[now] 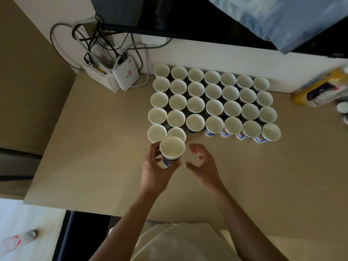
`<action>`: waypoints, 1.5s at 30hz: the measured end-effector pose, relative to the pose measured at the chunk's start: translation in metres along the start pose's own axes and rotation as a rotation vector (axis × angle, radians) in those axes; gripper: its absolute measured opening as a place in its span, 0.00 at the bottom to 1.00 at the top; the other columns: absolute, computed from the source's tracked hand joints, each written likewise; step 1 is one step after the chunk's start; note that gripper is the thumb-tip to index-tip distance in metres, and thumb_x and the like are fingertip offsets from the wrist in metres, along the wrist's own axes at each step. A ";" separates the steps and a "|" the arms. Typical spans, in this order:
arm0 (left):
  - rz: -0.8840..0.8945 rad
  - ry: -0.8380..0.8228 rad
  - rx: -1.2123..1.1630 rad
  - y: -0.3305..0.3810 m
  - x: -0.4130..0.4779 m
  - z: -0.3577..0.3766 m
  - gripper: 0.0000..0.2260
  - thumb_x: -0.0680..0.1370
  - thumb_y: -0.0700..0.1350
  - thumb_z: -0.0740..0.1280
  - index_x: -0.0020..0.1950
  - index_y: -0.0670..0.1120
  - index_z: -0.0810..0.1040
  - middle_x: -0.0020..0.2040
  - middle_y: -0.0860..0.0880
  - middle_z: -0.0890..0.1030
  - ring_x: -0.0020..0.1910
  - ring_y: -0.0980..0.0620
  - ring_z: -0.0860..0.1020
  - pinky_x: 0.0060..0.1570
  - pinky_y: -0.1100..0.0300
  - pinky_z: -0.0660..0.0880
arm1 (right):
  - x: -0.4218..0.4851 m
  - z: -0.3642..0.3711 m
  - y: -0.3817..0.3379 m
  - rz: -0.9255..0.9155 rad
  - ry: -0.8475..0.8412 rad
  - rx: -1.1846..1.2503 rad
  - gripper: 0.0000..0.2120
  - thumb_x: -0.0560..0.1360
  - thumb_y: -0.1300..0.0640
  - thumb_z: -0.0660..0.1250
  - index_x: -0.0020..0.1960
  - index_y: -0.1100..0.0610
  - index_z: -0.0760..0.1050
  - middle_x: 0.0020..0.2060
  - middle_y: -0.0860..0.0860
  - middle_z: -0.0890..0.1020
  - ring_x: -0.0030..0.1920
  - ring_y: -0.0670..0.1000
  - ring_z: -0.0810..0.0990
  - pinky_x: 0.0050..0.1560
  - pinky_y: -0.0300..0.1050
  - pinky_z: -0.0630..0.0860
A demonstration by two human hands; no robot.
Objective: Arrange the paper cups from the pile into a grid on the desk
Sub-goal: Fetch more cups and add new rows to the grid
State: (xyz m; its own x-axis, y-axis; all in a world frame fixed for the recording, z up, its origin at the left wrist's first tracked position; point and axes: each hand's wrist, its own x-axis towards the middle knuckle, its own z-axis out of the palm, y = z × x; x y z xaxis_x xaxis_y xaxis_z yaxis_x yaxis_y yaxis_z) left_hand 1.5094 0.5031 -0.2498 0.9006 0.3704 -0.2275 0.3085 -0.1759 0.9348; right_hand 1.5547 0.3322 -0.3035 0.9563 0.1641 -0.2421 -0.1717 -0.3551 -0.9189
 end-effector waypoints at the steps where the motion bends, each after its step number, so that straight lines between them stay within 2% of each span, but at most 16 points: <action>1: -0.014 -0.048 -0.019 0.001 0.002 0.005 0.28 0.66 0.45 0.81 0.62 0.52 0.76 0.56 0.56 0.83 0.54 0.54 0.83 0.54 0.50 0.81 | -0.005 -0.008 -0.007 -0.030 -0.069 -0.006 0.29 0.67 0.63 0.78 0.65 0.51 0.73 0.58 0.43 0.81 0.61 0.42 0.77 0.57 0.31 0.70; 5: -0.025 -0.193 -0.058 0.007 0.009 0.026 0.28 0.66 0.38 0.82 0.63 0.47 0.77 0.56 0.50 0.84 0.55 0.54 0.83 0.51 0.59 0.81 | -0.013 -0.028 -0.023 -0.090 -0.118 -0.001 0.32 0.65 0.63 0.81 0.65 0.50 0.73 0.56 0.38 0.82 0.58 0.41 0.79 0.57 0.29 0.68; 8: 0.005 -0.259 -0.035 0.011 0.010 0.038 0.26 0.66 0.36 0.82 0.58 0.53 0.77 0.53 0.54 0.84 0.53 0.60 0.82 0.51 0.63 0.80 | -0.015 -0.036 -0.023 -0.097 -0.068 0.025 0.32 0.64 0.60 0.82 0.64 0.50 0.74 0.56 0.39 0.82 0.56 0.42 0.79 0.54 0.32 0.69; 10: 0.007 -0.302 -0.007 0.011 0.010 0.042 0.27 0.66 0.37 0.81 0.57 0.57 0.76 0.52 0.56 0.83 0.52 0.63 0.81 0.51 0.64 0.79 | -0.017 -0.039 -0.019 -0.094 -0.035 0.057 0.32 0.63 0.58 0.81 0.64 0.50 0.74 0.55 0.39 0.82 0.54 0.41 0.79 0.52 0.30 0.69; 13: -0.008 -0.347 0.014 0.008 0.010 0.042 0.30 0.64 0.44 0.82 0.63 0.55 0.75 0.57 0.56 0.82 0.55 0.61 0.81 0.53 0.62 0.78 | -0.019 -0.039 -0.010 -0.079 0.016 0.069 0.31 0.65 0.54 0.80 0.65 0.51 0.73 0.56 0.39 0.82 0.55 0.42 0.79 0.50 0.29 0.70; 16: -0.051 -0.302 0.032 0.000 0.008 0.035 0.38 0.59 0.56 0.80 0.68 0.52 0.74 0.59 0.56 0.81 0.57 0.58 0.80 0.54 0.60 0.78 | -0.014 -0.036 0.003 -0.013 0.082 0.059 0.32 0.65 0.49 0.79 0.66 0.49 0.72 0.57 0.40 0.81 0.57 0.45 0.79 0.51 0.37 0.73; 19: -0.084 -0.249 0.040 -0.010 0.004 0.023 0.34 0.63 0.51 0.81 0.66 0.54 0.74 0.58 0.56 0.81 0.58 0.58 0.79 0.56 0.57 0.78 | -0.002 -0.027 0.017 0.053 0.170 0.078 0.33 0.63 0.49 0.79 0.65 0.49 0.72 0.55 0.41 0.81 0.55 0.47 0.80 0.52 0.45 0.79; 24: -0.146 -0.175 0.036 -0.026 0.002 0.006 0.29 0.67 0.43 0.82 0.63 0.53 0.74 0.57 0.55 0.81 0.57 0.55 0.80 0.54 0.58 0.77 | 0.023 -0.007 0.032 0.108 0.230 0.053 0.30 0.65 0.58 0.79 0.63 0.52 0.71 0.52 0.45 0.81 0.49 0.44 0.81 0.51 0.52 0.83; 26: -0.163 -0.150 0.030 -0.030 0.001 0.000 0.27 0.67 0.43 0.82 0.61 0.55 0.74 0.56 0.55 0.81 0.56 0.55 0.80 0.53 0.57 0.78 | 0.031 -0.001 0.036 0.111 0.243 0.034 0.29 0.65 0.60 0.78 0.63 0.53 0.71 0.52 0.47 0.81 0.48 0.45 0.82 0.51 0.52 0.83; 31: -0.174 -0.101 0.030 -0.040 0.000 -0.013 0.26 0.67 0.41 0.82 0.58 0.59 0.75 0.54 0.56 0.82 0.54 0.55 0.81 0.51 0.58 0.77 | 0.041 0.009 0.040 0.103 0.293 0.030 0.29 0.64 0.59 0.75 0.62 0.47 0.71 0.54 0.46 0.81 0.53 0.49 0.82 0.51 0.51 0.83; 36: -0.181 -0.090 0.039 -0.044 -0.001 -0.020 0.25 0.68 0.42 0.81 0.57 0.60 0.75 0.55 0.56 0.82 0.55 0.55 0.81 0.53 0.55 0.79 | 0.045 0.012 0.044 0.121 0.311 0.070 0.29 0.66 0.64 0.75 0.64 0.49 0.72 0.55 0.49 0.81 0.56 0.50 0.82 0.54 0.45 0.82; 43: -0.183 -0.128 0.053 -0.040 -0.003 -0.020 0.24 0.70 0.43 0.80 0.62 0.53 0.76 0.55 0.55 0.82 0.56 0.56 0.81 0.54 0.55 0.79 | 0.048 0.016 0.044 0.133 0.291 0.112 0.30 0.67 0.68 0.74 0.66 0.54 0.71 0.58 0.50 0.80 0.58 0.48 0.81 0.55 0.39 0.81; 45: -0.183 -0.143 0.058 -0.037 -0.004 -0.018 0.24 0.70 0.43 0.80 0.62 0.53 0.76 0.56 0.56 0.82 0.56 0.57 0.80 0.54 0.57 0.79 | 0.045 0.015 0.045 0.148 0.281 0.110 0.31 0.67 0.68 0.74 0.66 0.52 0.70 0.58 0.49 0.80 0.58 0.46 0.80 0.56 0.41 0.80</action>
State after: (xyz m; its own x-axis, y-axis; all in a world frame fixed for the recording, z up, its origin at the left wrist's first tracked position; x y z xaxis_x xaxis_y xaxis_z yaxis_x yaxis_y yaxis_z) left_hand 1.4884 0.5242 -0.2789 0.8611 0.2688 -0.4316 0.4837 -0.1712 0.8583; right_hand 1.5866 0.3370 -0.3602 0.9444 -0.1477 -0.2937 -0.3231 -0.2518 -0.9123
